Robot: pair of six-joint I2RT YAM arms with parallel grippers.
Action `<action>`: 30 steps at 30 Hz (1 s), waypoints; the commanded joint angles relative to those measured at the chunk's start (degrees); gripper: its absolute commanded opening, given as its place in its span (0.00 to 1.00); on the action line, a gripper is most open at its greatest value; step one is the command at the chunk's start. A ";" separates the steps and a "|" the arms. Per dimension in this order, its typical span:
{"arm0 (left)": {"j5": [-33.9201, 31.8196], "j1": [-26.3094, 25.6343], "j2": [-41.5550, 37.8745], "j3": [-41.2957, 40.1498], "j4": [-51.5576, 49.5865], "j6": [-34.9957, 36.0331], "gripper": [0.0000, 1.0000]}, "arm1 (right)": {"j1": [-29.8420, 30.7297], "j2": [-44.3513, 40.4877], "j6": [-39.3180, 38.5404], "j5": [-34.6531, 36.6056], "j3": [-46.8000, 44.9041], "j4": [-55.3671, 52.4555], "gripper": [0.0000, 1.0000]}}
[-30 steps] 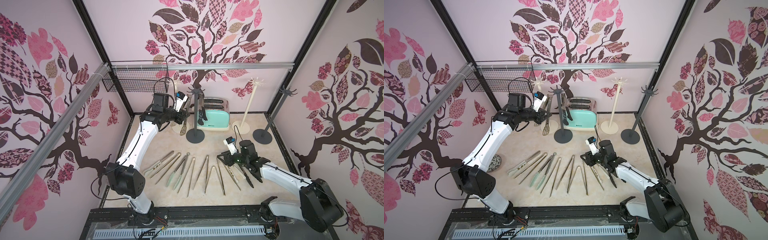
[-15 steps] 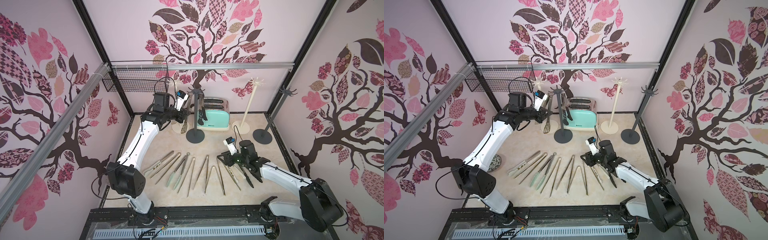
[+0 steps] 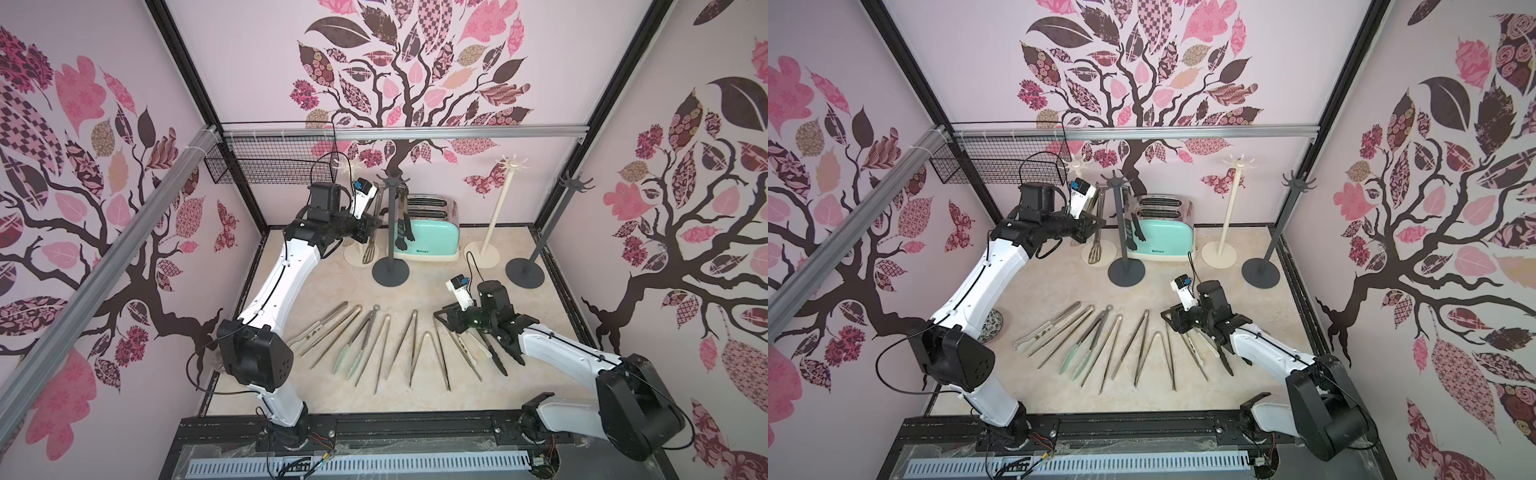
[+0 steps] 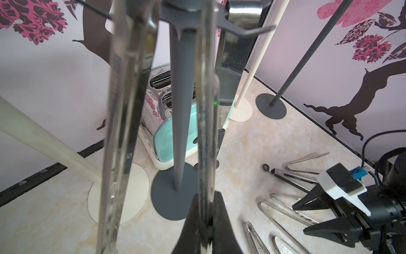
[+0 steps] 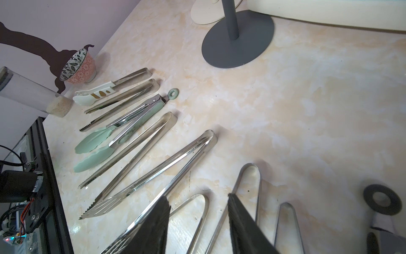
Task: Hang food tongs on kitchen utensil racks
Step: Hang the food tongs on the rack.
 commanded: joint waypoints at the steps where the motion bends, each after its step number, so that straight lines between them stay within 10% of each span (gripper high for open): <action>1: 0.86 -0.60 0.82 1.43 2.06 -0.50 0.00 | -0.12 0.31 -0.86 -0.61 1.96 -0.92 0.47; 30: -3.94 -2.40 4.60 -0.57 0.76 0.53 0.00 | -0.12 1.48 -1.04 -1.14 1.30 -0.15 0.46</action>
